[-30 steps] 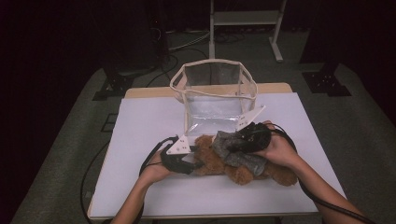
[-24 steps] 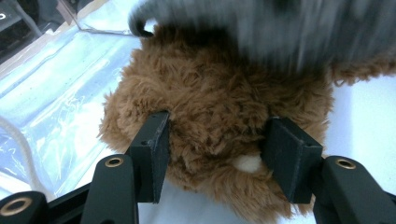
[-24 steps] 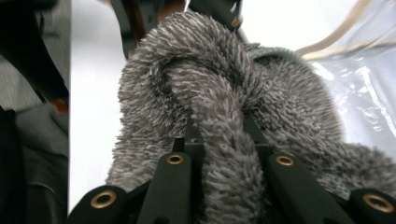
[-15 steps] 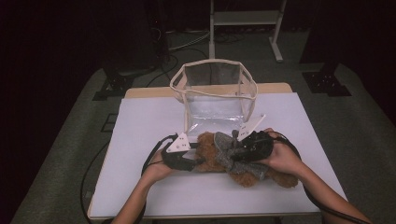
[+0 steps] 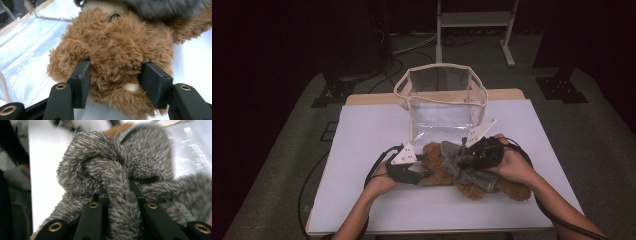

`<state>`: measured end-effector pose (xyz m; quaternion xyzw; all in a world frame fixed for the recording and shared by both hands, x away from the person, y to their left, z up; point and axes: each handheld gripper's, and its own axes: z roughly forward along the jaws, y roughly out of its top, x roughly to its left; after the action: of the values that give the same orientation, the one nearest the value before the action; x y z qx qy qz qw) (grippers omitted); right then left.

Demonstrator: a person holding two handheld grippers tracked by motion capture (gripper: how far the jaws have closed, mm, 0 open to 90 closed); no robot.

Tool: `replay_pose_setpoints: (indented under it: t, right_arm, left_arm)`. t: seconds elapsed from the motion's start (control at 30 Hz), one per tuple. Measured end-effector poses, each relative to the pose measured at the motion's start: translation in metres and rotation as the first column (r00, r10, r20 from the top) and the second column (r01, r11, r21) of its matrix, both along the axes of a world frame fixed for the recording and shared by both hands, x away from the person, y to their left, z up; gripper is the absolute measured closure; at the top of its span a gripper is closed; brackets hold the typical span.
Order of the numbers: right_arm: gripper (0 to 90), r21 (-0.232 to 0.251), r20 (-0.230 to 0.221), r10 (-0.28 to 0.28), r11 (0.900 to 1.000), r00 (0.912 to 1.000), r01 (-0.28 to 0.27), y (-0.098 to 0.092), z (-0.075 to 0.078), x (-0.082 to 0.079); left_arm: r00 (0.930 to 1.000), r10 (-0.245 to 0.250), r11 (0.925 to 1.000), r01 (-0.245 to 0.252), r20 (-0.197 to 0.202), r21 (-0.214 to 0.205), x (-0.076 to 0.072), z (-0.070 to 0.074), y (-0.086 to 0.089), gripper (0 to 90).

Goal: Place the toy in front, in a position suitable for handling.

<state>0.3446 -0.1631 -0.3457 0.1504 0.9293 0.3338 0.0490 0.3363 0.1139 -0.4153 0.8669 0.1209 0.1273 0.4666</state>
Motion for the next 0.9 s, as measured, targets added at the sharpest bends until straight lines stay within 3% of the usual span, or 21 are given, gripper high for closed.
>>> replay_pose_setpoints:
  t: [0.17, 0.27, 0.3, 0.33, 0.47, 0.6, 0.67, 0.73, 0.8, 0.9]
  right_arm:
    - [76.7, 0.049, 0.012, -0.038, 0.9981, 0.9992, 0.037, 0.003, 0.012, 0.020]
    - [76.8, 0.027, 0.004, -0.034, 0.9991, 0.9994, 0.034, 0.007, 0.006, 0.020]
    - [76.8, 0.018, -0.008, -0.028, 0.9994, 0.9996, 0.029, 0.006, 0.003, 0.018]
    - [76.8, 0.001, -0.034, -0.016, 0.9999, 0.9993, 0.016, 0.003, -0.002, 0.013]
    - [76.7, 0.015, -0.025, -0.022, 0.9996, 0.9995, 0.022, -0.002, 0.004, 0.012]
    - [76.7, 0.047, -0.007, -0.055, 0.9973, 0.9984, 0.055, 0.001, 0.013, 0.027]
    - [76.7, 0.046, -0.029, -0.063, 0.9969, 0.9976, 0.065, 0.003, 0.010, 0.032]
    - [76.7, 0.037, -0.040, -0.055, 0.9978, 0.9977, 0.056, 0.005, 0.003, 0.031]
    - [76.8, 0.043, -0.065, -0.046, 0.9979, 0.9968, 0.049, 0.002, -0.002, 0.026]
    - [76.8, 0.038, -0.088, -0.020, 0.9990, 0.9959, 0.024, -0.004, -0.007, 0.016]
  left_arm:
    - [0.9998, -0.022, 0.9995, 0.022, 0.000, 0.022, -0.003, 0.000, 0.000, 44.0]
    - [0.9999, -0.012, 0.9999, 0.012, 0.012, -0.002, -0.001, 0.005, 0.004, 40.9]
    - [0.9999, -0.009, 0.9996, 0.009, 0.010, -0.027, -0.001, 0.007, 0.005, 39.3]
    - [0.9999, -0.015, 0.9996, 0.015, 0.004, -0.026, -0.001, 0.007, 0.003, 38.7]
    - [0.9993, -0.037, 0.9993, 0.037, -0.007, -0.001, -0.004, 0.001, -0.005, 40.2]
    - [0.9978, -0.066, 0.9975, 0.066, -0.006, 0.023, -0.007, 0.001, -0.005, 40.9]
    - [0.9974, -0.073, 0.9966, 0.073, -0.002, 0.038, -0.007, 0.004, -0.003, 40.3]
    - [0.9979, -0.064, 0.9975, 0.064, 0.007, 0.031, -0.006, 0.008, -0.001, 39.8]
    - [0.9984, -0.055, 0.9985, 0.055, 0.011, -0.003, -0.006, 0.010, 0.000, 36.4]
    - [0.9974, -0.069, 0.9976, 0.069, 0.021, 0.004, -0.008, 0.011, -0.006, 34.1]
